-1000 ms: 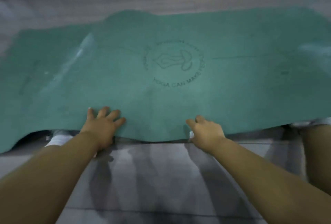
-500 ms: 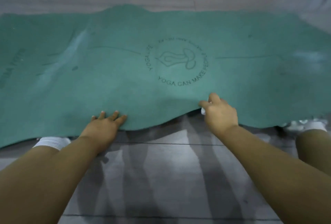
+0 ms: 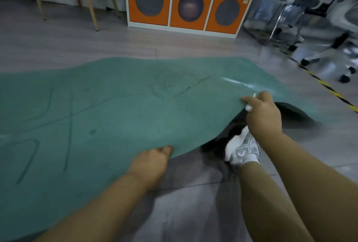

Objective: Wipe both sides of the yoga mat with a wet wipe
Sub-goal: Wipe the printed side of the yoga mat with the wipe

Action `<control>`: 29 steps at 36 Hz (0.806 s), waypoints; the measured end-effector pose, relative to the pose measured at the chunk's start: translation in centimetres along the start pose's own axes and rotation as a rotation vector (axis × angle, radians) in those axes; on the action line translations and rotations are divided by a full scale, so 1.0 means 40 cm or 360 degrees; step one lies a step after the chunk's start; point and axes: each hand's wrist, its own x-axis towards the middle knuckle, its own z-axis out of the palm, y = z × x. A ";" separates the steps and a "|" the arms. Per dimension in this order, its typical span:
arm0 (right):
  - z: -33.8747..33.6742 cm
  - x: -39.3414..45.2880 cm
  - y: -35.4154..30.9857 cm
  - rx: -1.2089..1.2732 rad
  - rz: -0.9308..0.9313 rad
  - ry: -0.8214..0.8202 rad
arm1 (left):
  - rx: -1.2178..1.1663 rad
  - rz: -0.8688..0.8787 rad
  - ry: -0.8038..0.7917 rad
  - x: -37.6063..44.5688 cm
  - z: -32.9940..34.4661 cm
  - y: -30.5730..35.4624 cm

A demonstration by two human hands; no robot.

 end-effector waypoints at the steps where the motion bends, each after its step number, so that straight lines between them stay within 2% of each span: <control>1: -0.010 0.016 0.038 -0.0114 0.0059 -0.0177 | -0.0050 0.0021 -0.0003 0.020 -0.001 0.026; 3: -0.021 0.029 0.102 -0.0306 0.0148 -0.0578 | -0.0162 0.0117 -0.0038 0.054 0.006 0.055; 5: -0.028 0.016 0.139 -0.0448 0.0200 -0.0812 | -0.0219 0.0256 -0.0147 0.081 0.022 0.069; 11: 0.023 -0.054 0.128 -0.0374 0.0155 -0.1046 | -0.0215 0.0365 -0.0413 0.076 0.085 0.029; 14: 0.066 -0.088 0.065 -0.0282 0.0046 -0.1140 | -0.0083 0.0266 -0.0444 0.037 0.109 -0.045; 18: 0.131 -0.173 -0.069 -0.0137 -0.0196 -0.1209 | 0.0012 -0.0027 -0.0490 -0.051 0.123 -0.193; 22: 0.193 -0.324 -0.237 0.0010 -0.0441 -0.1430 | 0.0179 -0.0284 -0.0608 -0.176 0.135 -0.351; 25: 0.237 -0.448 -0.345 -0.0014 -0.0659 -0.1573 | 0.0264 -0.0376 -0.0694 -0.275 0.156 -0.435; 29: 0.296 -0.555 -0.416 -0.0046 -0.0672 -0.1643 | 0.0431 -0.0399 -0.0799 -0.376 0.189 -0.495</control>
